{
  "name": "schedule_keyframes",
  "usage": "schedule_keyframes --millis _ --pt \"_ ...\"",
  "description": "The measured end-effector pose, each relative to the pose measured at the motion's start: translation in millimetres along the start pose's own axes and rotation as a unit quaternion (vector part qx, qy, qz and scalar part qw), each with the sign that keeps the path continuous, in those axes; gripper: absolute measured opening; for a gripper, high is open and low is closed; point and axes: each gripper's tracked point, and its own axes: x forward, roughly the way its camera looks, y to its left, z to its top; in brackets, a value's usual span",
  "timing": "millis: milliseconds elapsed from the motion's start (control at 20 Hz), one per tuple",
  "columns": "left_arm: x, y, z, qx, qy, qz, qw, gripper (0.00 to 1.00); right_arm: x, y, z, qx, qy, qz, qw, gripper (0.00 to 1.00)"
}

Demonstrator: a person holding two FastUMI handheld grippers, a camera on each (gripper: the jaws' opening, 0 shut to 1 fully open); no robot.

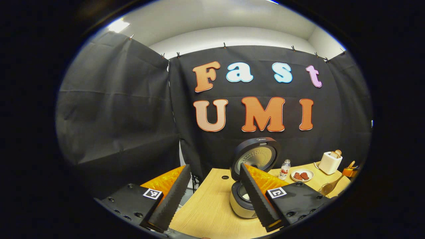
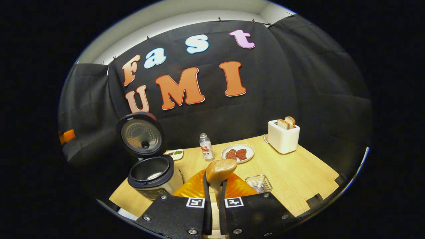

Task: Close the left gripper, press the button to open the rice cooker; take a wooden spoon from the chopstick holder with the right hand, scoop a spoonful of rice and pour it into the rice cooker, then put the wooden spoon back into the chopstick holder.

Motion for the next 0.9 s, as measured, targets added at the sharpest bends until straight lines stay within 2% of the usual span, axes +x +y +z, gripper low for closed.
schedule_keyframes --millis 200,450,550,700,800,900 --pt "-1 4 -4 0.010 0.004 -0.006 1.000 1.00 18 6 -31 -0.063 0.015 -0.021 0.998 0.07" --pt "-6 18 -10 0.020 0.010 -0.003 1.000 1.00 36 8 -66 -0.161 0.028 -0.043 0.986 0.08" --pt "-8 23 -14 0.019 0.015 0.000 1.000 1.00 42 10 -81 -0.173 0.040 -0.046 0.983 0.08" --pt "-10 33 -18 0.019 0.020 0.006 1.000 1.00 42 16 -93 -0.145 0.044 -0.040 0.988 0.08" --pt "-11 38 -22 0.019 0.023 0.010 0.999 1.00 41 23 -103 -0.076 0.057 -0.023 0.995 0.08" --pt "-13 42 -26 0.017 0.028 0.013 0.999 1.00 42 26 -107 -0.009 0.064 -0.016 0.998 0.07"
